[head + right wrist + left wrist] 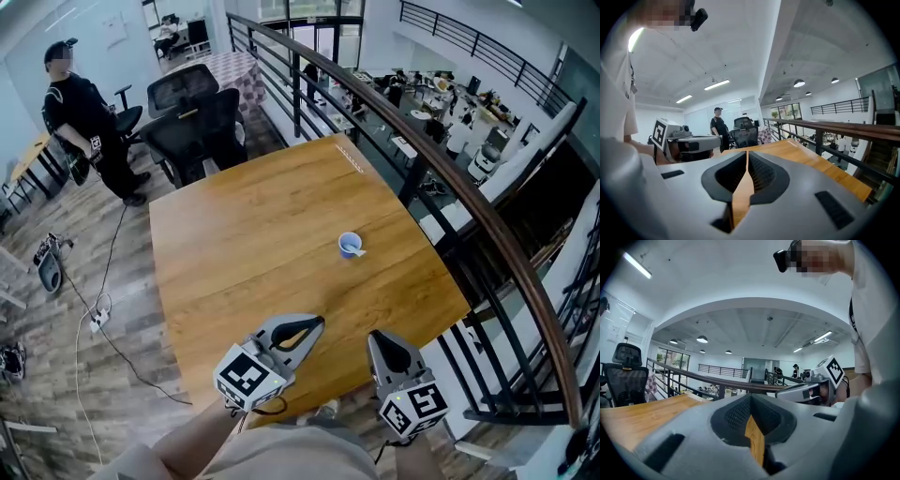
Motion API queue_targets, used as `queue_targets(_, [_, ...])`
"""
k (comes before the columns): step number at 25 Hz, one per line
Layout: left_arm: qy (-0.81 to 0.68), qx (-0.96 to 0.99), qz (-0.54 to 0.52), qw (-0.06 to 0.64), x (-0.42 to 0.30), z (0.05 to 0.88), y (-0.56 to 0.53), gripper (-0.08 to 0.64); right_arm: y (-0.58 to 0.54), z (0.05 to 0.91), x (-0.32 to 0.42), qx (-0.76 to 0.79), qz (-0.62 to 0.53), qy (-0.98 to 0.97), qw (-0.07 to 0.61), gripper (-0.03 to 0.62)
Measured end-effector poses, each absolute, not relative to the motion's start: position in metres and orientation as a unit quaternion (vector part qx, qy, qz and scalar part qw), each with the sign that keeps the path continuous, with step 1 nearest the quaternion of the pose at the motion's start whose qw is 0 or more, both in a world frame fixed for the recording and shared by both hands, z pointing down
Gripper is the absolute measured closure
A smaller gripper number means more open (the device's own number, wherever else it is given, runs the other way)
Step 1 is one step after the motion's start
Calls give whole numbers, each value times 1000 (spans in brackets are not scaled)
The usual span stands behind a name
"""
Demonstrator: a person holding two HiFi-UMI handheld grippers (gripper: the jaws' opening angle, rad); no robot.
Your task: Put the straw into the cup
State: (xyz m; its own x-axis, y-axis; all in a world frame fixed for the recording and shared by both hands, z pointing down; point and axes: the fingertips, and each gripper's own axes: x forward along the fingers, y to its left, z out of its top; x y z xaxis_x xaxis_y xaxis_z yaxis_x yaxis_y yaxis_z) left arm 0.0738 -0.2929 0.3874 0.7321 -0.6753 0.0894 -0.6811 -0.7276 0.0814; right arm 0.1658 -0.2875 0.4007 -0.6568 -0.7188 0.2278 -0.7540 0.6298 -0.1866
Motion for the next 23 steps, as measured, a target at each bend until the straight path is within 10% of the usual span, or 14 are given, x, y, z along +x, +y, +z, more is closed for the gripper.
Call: queue_targets(23, [-365,928,45,56,88,377,-265,548,-270,378,178,400,118,-907,55,563])
